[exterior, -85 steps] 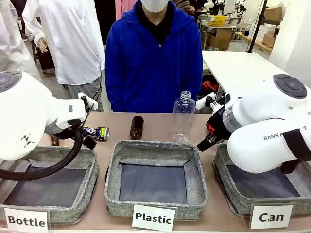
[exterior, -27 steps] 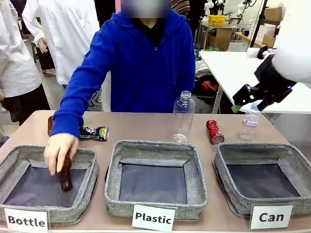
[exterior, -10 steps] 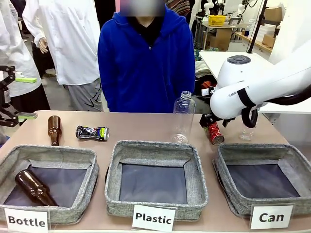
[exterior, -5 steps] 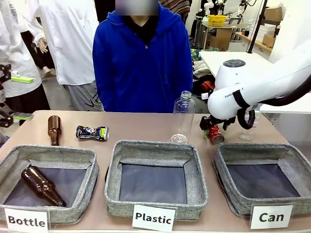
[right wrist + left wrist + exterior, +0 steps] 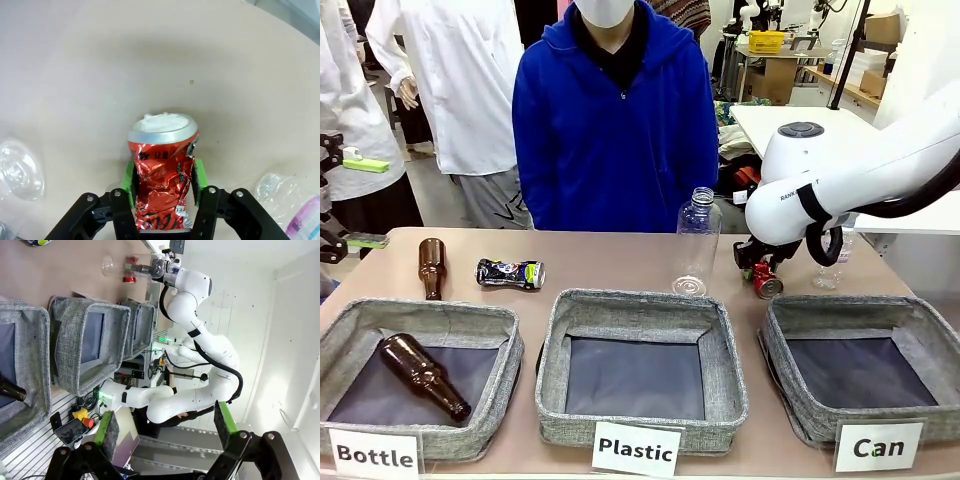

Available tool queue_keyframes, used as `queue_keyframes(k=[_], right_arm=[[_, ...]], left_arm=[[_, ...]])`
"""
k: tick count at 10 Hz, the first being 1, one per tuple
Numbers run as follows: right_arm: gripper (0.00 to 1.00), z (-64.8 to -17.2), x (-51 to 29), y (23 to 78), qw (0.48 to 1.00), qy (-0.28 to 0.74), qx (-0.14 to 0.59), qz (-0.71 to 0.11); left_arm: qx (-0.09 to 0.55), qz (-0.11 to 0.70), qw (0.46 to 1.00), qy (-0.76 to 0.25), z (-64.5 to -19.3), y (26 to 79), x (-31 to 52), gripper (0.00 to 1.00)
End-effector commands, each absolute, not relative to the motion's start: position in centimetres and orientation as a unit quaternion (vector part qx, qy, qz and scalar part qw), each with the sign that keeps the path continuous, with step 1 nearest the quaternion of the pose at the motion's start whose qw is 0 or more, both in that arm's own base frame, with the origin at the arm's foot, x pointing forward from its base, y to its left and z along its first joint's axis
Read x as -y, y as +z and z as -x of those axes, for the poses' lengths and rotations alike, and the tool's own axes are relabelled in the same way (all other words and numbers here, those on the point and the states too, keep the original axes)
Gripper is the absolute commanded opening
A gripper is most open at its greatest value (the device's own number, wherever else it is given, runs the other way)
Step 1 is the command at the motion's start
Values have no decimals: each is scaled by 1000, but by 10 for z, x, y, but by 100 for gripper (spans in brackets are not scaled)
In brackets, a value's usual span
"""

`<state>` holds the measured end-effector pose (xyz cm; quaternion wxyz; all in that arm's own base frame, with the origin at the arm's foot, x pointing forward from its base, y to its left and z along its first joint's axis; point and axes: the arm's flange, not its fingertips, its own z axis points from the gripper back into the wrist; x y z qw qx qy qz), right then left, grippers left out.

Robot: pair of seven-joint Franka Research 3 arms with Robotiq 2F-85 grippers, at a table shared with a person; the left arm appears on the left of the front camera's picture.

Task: Sort the can waste into the basket.
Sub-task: Pick up the can waste from the table and place it in the right Fabric basket.

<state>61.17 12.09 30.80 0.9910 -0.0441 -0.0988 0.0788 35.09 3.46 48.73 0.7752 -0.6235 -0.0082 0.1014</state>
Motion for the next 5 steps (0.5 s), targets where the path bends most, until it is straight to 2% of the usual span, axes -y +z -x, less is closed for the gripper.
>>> queue_keyframes(k=[1,5], right_arm=[[0,-617,-124,310,992,71,97,35],[0,-613,-123,316,991,67,110,28]], left_arm=[[7,623,775,107,-348,487,-35,100],[7,623,775,107,-348,487,-35,100]])
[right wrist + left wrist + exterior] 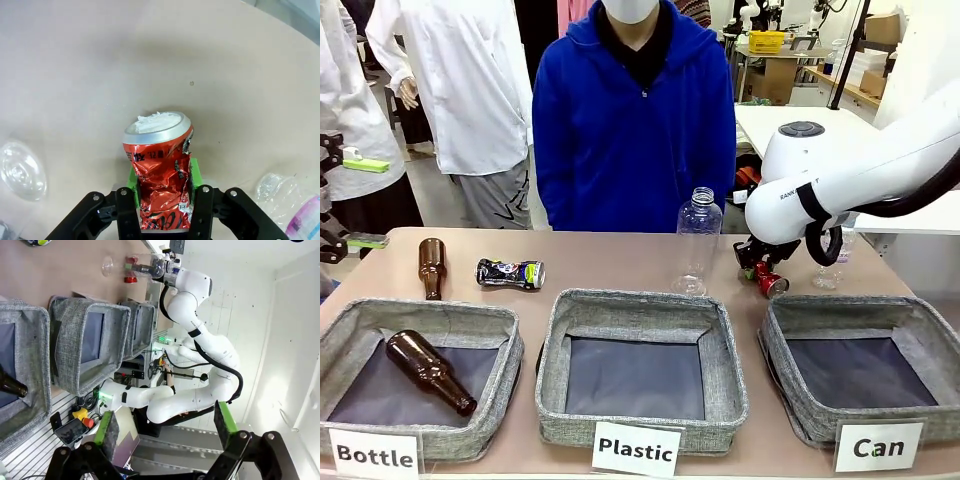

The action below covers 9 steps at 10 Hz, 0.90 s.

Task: Sort the can waste into the basket.
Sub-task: Pick up the can waste from the table and place it in the right Fabric basket.

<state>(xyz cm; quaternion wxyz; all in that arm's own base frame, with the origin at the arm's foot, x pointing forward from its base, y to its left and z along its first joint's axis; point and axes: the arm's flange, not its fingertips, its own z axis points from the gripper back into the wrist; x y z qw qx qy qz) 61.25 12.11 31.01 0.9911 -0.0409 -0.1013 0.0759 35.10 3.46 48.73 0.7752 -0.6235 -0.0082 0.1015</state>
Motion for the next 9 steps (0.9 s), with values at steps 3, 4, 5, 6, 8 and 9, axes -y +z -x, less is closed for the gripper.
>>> queue_keyframes(k=[3,4,5,6,8,9], right_arm=[[0,-575,-113,389,978,47,205,14],[0,-557,-107,416,974,52,220,13],[0,-538,-99,441,972,57,228,12],[0,-509,-94,465,969,97,225,-16],[0,-440,-75,511,950,241,194,-50],[0,-409,-63,528,935,302,174,-61]], left_arm=[[7,623,775,107,-348,487,-35,100],[7,623,775,107,-348,487,-35,100],[7,623,775,107,-348,487,-35,100],[7,623,775,107,-348,487,-35,100],[7,623,775,107,-348,487,-35,100],[7,623,775,107,-348,487,-35,100]])
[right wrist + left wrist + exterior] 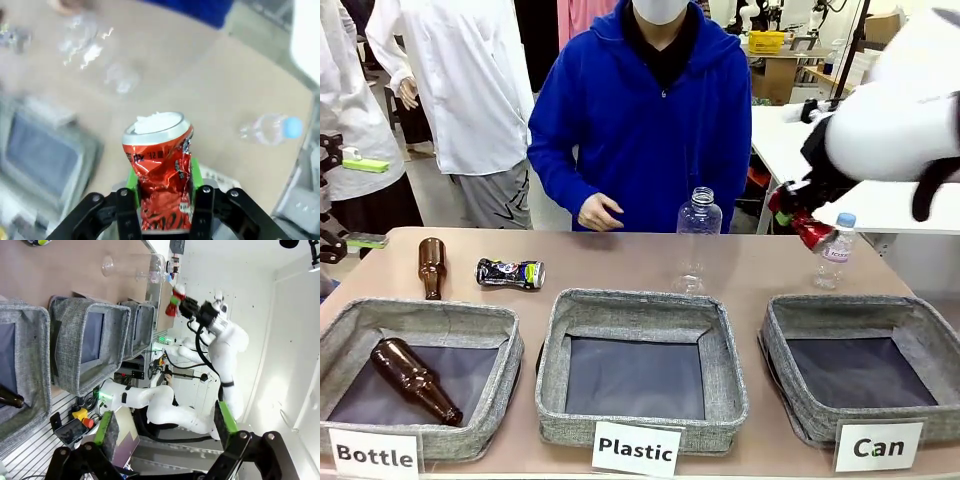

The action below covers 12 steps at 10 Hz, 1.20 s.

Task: Sort the can waste into the basket.
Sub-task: Pick up the can waste from the table and place it in the right Fabric basket.

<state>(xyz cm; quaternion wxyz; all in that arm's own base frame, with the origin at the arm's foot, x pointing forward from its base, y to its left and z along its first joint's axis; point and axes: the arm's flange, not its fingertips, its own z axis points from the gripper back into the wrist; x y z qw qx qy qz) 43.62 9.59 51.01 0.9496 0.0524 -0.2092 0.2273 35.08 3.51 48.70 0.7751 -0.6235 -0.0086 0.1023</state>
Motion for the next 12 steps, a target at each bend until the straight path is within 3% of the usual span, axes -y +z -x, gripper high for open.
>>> queue_keyframes(k=[1,3,5,10,11,12], right_arm=[[0,-377,-51,539,910,382,146,-71],[0,-331,-23,549,821,555,97,-89],[0,-318,-7,540,787,605,92,-74],[0,-318,-6,535,775,622,101,-53],[61,-318,-6,534,776,621,97,-48],[100,-317,-5,534,777,620,95,-48]], left_arm=[[7,623,775,107,-348,487,-35,100],[7,623,775,107,-348,487,-35,100],[7,623,775,107,-348,487,-35,100],[7,623,775,107,-348,487,-35,100],[7,623,775,107,-348,487,-35,100],[7,623,775,107,-348,487,-35,100]])
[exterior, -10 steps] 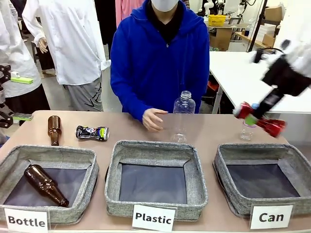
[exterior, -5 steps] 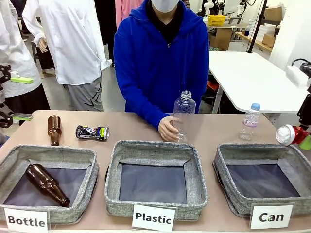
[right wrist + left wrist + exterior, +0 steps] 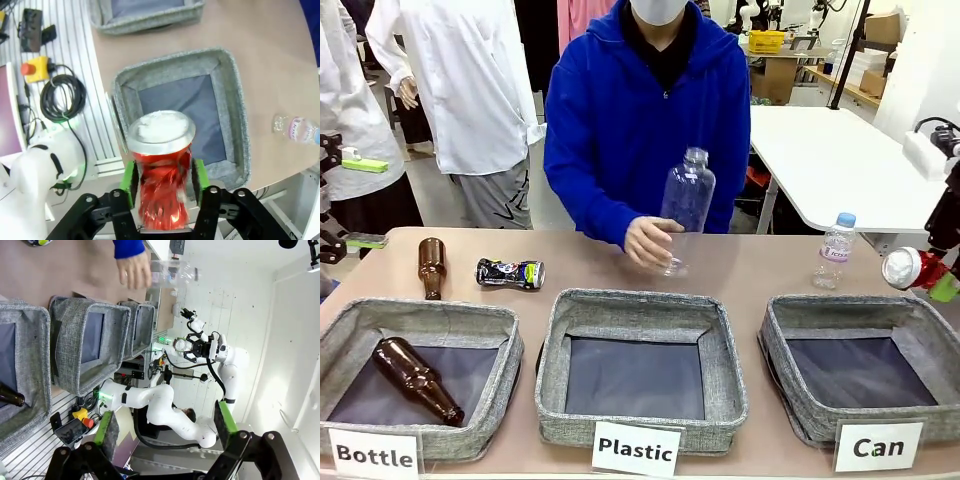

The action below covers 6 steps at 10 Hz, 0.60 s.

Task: Sort the can waste into the basket.
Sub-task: Pick up the can waste from the table and place it in the right Fabric basket.

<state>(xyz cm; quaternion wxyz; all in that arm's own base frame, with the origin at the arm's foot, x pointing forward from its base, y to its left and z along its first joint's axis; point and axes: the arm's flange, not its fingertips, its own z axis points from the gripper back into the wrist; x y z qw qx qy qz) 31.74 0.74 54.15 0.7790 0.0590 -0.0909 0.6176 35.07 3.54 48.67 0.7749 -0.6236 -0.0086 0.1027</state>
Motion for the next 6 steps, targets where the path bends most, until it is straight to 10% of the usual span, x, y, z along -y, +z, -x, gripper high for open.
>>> queue_keyframes(k=[1,6], right_arm=[[100,-317,-5,533,776,622,94,-44],[100,-324,-5,533,798,591,94,-71]], left_arm=[[7,623,775,107,-348,487,-35,100],[7,623,775,107,-348,487,-35,100]])
